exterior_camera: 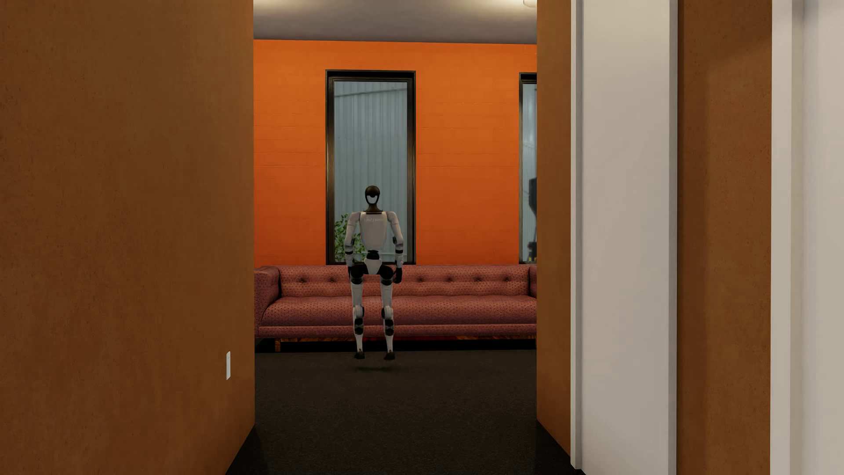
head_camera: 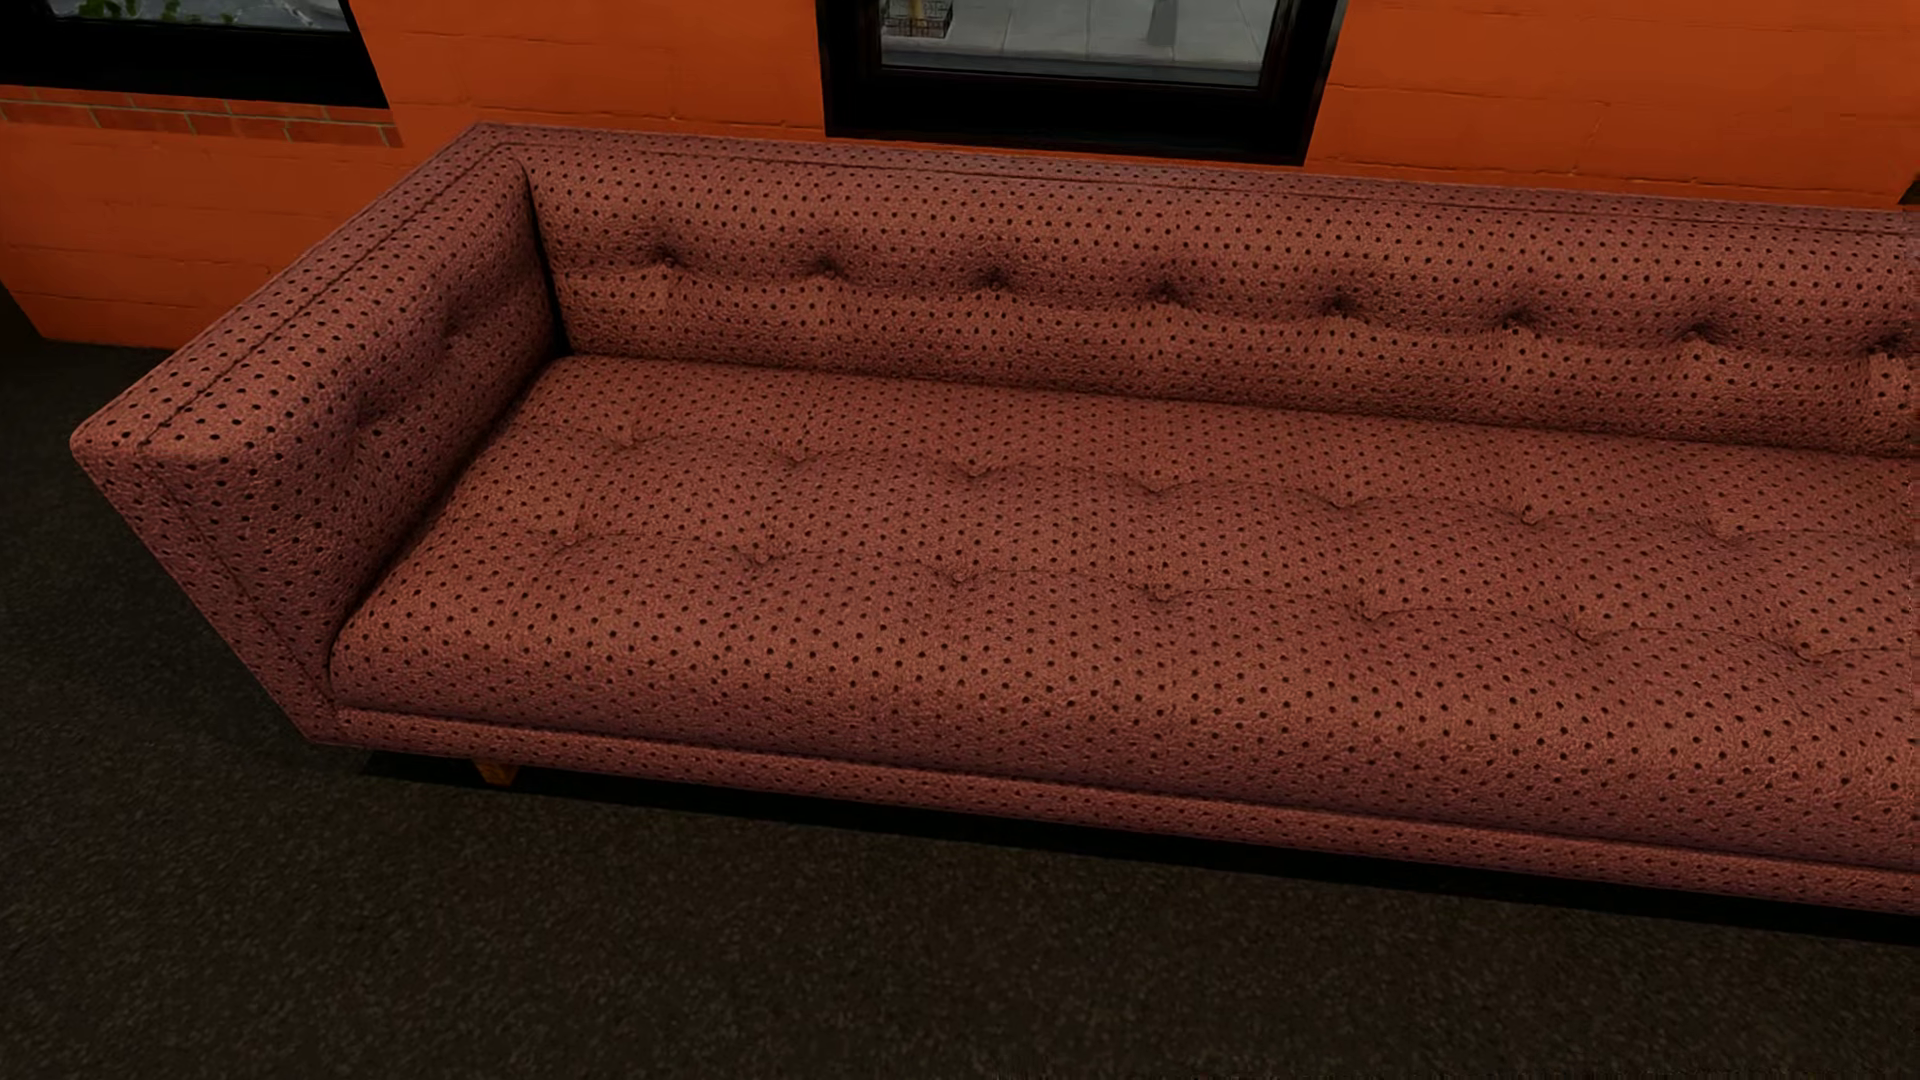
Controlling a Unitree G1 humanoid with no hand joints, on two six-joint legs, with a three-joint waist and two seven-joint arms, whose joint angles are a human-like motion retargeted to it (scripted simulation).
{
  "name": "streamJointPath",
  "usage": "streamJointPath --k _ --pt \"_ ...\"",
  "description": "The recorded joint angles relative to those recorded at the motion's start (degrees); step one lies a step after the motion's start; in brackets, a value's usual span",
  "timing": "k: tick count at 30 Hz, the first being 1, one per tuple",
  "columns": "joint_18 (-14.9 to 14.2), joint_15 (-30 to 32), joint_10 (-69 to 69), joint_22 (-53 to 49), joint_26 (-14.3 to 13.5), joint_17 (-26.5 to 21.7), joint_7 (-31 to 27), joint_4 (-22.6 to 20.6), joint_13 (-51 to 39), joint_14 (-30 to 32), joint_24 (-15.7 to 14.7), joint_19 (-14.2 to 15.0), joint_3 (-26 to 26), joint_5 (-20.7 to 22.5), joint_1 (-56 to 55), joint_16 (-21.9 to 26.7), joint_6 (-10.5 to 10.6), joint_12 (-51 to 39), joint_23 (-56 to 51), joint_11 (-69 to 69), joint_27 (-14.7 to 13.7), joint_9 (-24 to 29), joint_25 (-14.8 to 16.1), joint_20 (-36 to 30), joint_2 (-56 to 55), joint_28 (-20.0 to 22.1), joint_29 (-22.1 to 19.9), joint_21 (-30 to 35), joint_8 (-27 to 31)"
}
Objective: Head to the sofa
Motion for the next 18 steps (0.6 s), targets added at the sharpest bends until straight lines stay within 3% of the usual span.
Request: streamJointPath --k 11,18 --pt "0.0 -1.6 -0.5 7.9 0.0 0.7 0.0 0.7 -3.1 0.0 0.0 0.0 0.3 0.4 0.2 0.0 0.0 0.5 -7.4 -0.9 0.0 0.3 0.0 1.1 0.8 0.0 0.0 1.9 0.0" --pt "0.0 -1.7 -0.5 7.9 0.0 1.5 0.0 0.7 -2.4 -0.6 0.0 0.0 0.3 0.4 0.6 -0.5 -0.1 1.0 -5.0 -1.1 0.0 0.3 0.0 1.3 1.5 0.0 0.0 1.3 0.0"
